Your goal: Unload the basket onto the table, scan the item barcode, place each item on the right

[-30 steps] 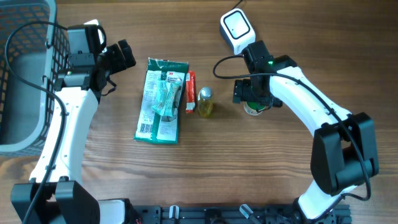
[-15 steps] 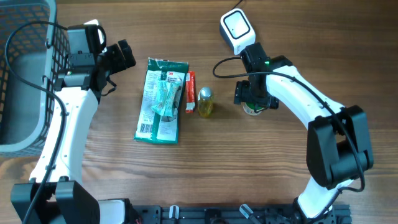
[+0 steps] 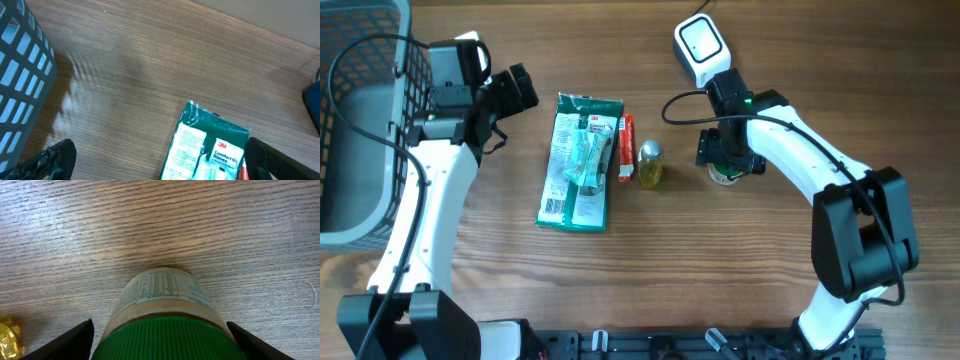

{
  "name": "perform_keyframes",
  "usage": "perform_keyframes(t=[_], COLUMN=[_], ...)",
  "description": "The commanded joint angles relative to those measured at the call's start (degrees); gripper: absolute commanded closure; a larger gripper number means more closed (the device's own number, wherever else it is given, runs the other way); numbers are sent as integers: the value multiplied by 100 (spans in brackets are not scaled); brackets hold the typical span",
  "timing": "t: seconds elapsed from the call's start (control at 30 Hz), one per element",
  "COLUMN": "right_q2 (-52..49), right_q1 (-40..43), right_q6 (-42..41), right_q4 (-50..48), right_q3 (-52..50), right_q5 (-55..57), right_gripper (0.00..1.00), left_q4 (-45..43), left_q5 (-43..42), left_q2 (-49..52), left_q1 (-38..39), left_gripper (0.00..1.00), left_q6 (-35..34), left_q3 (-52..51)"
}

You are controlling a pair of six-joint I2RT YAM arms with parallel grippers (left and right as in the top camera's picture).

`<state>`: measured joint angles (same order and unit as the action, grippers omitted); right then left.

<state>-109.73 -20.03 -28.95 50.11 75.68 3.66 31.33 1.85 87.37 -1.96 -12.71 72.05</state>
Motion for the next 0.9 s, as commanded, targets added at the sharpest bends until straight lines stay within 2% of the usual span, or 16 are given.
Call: perform_keyframes(t=[0.0,0.43,0.67,0.87], right_q2=[-151,-151,-151,-151], right_q1=[9,9,9,138], right_q6=[-107,-114,-118,-116], right_q4=[-15,-173,-299,-326], right_q3=[-44,-260,-282,-280], right_q5=[-4,103,101,96], right_gripper=[17,16,20,18], left_q4=[2,2,0,0], left_q5=[57,57,57,57], left_q2=[0,0,0,0], left_q1=[-24,-24,-24,-24], left_gripper=[0,0,0,0], left_q6=[48,48,48,48], left_q3=[37,37,37,37])
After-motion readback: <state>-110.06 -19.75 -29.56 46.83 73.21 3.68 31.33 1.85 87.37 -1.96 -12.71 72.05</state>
